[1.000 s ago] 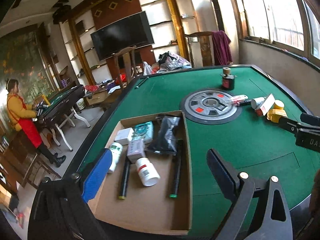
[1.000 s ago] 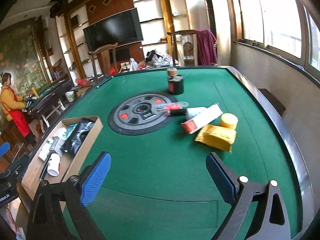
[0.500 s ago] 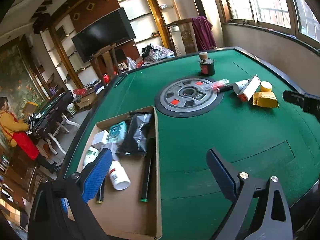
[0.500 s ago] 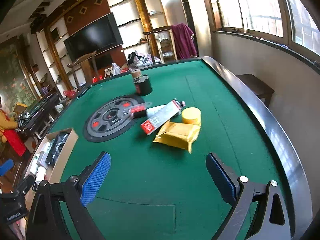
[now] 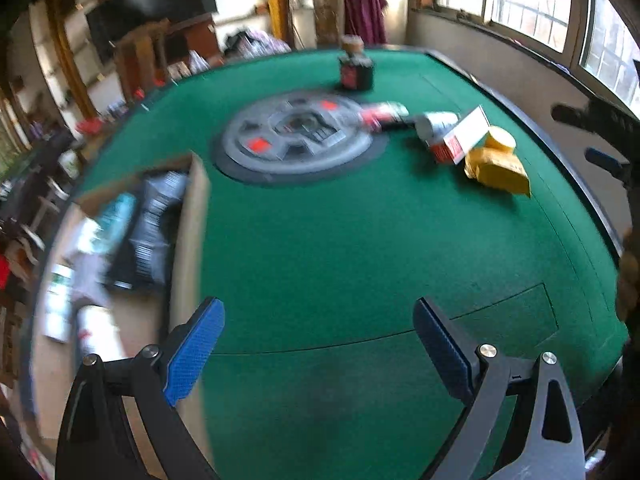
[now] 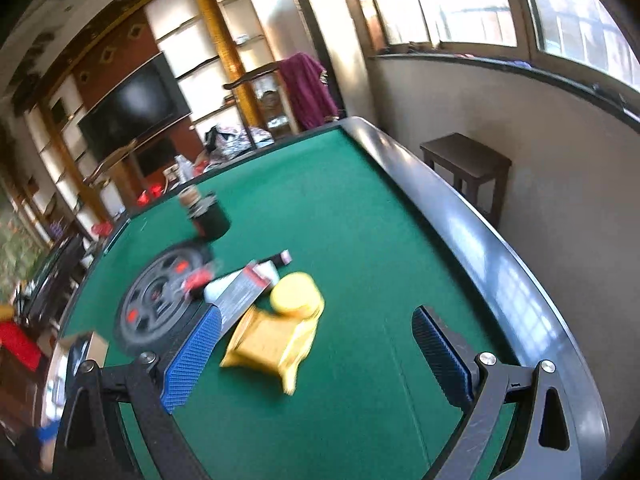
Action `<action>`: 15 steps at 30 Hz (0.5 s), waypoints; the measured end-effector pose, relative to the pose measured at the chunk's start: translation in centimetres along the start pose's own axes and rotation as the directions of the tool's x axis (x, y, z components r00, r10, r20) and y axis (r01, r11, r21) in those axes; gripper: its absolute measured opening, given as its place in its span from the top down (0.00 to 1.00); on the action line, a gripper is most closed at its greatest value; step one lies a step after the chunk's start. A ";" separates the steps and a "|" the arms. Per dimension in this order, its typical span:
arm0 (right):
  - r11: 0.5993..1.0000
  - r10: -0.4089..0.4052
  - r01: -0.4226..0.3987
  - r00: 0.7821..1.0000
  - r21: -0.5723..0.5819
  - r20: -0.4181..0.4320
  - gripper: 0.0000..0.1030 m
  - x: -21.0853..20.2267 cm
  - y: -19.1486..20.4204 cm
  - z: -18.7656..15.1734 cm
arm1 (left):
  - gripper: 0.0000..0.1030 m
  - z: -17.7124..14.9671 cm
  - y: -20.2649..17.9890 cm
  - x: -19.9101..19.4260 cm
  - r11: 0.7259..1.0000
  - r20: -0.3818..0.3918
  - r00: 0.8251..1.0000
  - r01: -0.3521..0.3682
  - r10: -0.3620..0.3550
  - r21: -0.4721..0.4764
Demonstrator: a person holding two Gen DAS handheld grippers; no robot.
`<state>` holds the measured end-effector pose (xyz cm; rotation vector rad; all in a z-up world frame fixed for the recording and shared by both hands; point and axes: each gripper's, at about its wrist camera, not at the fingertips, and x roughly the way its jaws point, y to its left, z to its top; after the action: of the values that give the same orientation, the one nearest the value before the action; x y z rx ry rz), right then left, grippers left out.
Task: Organize objects
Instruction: 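Move both grippers back over the table toward the glue box and yellow items, then grasp the white-and-red glue box with the left gripper while the right gripper grasps the yellow round container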
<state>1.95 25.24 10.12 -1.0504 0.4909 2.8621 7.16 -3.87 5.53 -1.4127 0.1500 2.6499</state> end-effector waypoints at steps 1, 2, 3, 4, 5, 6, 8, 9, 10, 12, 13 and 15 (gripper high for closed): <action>1.000 -0.006 0.006 1.000 0.006 -0.008 0.04 0.6 -0.1 0.3 | 0.08 0.0 -0.2 0.7 1.000 -0.017 1.000 0.013 -0.013 -0.009; 1.000 -0.011 0.011 1.000 0.011 -0.024 0.04 1.4 -0.2 0.5 | 0.08 0.0 -0.3 1.4 1.000 -0.031 0.999 0.023 -0.024 -0.017; 1.000 -0.014 0.014 0.999 0.012 -0.043 0.04 2.3 -0.1 0.6 | 0.08 -0.1 -0.4 2.0 0.999 -0.045 0.998 0.033 -0.034 -0.025; 1.000 -0.020 0.020 0.998 0.011 -0.064 0.04 3.0 0.0 0.5 | 0.08 -0.2 -0.5 2.4 0.999 -0.058 0.998 0.038 -0.039 -0.030; 0.999 -0.032 0.033 0.995 0.009 -0.093 0.04 4.0 0.2 0.5 | 0.08 -0.4 -0.5 2.9 0.998 -0.075 0.996 0.042 -0.045 -0.038; 0.999 -0.038 0.039 0.992 0.007 -0.119 0.04 4.8 0.4 0.4 | 0.08 -0.6 -0.5 3.4 0.998 -0.090 0.995 0.046 -0.050 -0.045; 0.999 -0.036 0.039 0.983 0.013 -0.178 0.04 6.4 0.6 0.1 | 0.08 -0.9 -0.6 3.6 0.999 -0.086 0.996 0.033 -0.036 -0.033; 0.999 -0.029 0.034 0.980 0.022 -0.197 0.04 6.9 0.7 0.0 | 0.07 -1.1 -0.8 3.7 0.999 -0.092 0.995 0.025 -0.027 -0.022; 0.999 -0.013 0.021 0.977 0.033 -0.215 0.04 7.3 0.8 -0.2 | 0.05 -1.2 -0.8 3.6 0.999 -0.087 0.996 0.026 -0.028 -0.018; 0.999 0.001 0.009 0.973 0.045 -0.230 0.04 7.8 1.1 -0.4 | 0.02 -1.3 -0.9 3.5 0.999 -0.083 0.996 0.030 -0.031 -0.015; 0.999 0.004 0.006 0.971 0.045 -0.238 0.04 8.2 1.3 -0.6 | 0.00 -1.4 -1.0 3.5 0.999 -0.083 0.996 0.033 -0.034 -0.013; 0.999 0.018 -0.008 0.964 0.037 -0.265 0.05 8.9 1.9 -1.1 | 0.00 -1.5 -1.0 3.4 0.999 -0.074 0.997 0.036 -0.037 -0.011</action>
<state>-4.53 22.58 4.19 -1.4381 0.5630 2.7234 6.64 -2.89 1.82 -1.5035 0.1176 2.5741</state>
